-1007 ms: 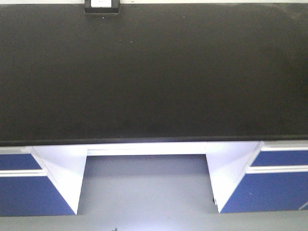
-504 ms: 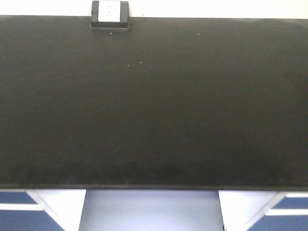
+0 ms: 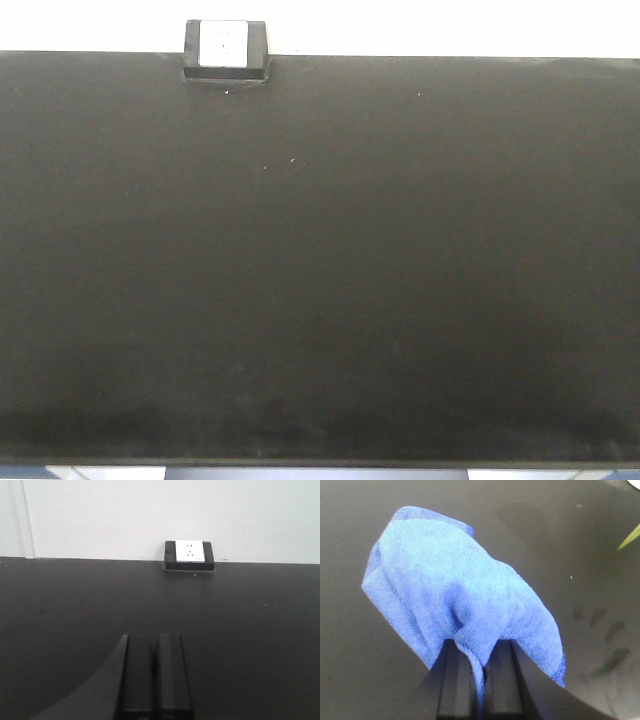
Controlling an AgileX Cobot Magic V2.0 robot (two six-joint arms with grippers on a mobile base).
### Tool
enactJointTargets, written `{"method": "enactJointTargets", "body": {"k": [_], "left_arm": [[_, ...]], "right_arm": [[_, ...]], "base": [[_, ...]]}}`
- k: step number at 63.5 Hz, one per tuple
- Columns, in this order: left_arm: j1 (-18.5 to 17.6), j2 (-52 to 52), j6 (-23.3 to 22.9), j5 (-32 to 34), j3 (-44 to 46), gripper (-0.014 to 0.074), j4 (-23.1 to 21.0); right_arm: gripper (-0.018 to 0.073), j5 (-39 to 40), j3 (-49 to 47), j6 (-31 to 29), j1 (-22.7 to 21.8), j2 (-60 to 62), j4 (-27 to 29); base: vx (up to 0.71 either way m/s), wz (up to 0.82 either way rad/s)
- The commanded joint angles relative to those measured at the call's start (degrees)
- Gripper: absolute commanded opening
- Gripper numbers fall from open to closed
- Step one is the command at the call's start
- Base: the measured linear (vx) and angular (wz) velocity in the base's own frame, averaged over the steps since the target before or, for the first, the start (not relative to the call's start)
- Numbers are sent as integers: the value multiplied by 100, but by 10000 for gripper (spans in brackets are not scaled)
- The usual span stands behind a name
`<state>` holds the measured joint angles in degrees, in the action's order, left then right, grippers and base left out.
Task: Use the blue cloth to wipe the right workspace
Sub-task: 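Lower the held blue cloth toward the bench surface with the right gripper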
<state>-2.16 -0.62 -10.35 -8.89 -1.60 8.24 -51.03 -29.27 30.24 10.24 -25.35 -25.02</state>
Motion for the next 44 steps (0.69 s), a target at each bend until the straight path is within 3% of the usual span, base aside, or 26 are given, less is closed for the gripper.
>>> {"method": "enactJointTargets", "body": {"k": [1,44], "left_arm": [[-26,-91,-49,479,-175,-6,5],[-26,-84,-49,478,-175,-6,5]], "right_arm": [[0,368,-163,-50,12,-38,-191],[0,516,-163,-63,12,-89,-320]], "base": [[10,0],[2,1]]}}
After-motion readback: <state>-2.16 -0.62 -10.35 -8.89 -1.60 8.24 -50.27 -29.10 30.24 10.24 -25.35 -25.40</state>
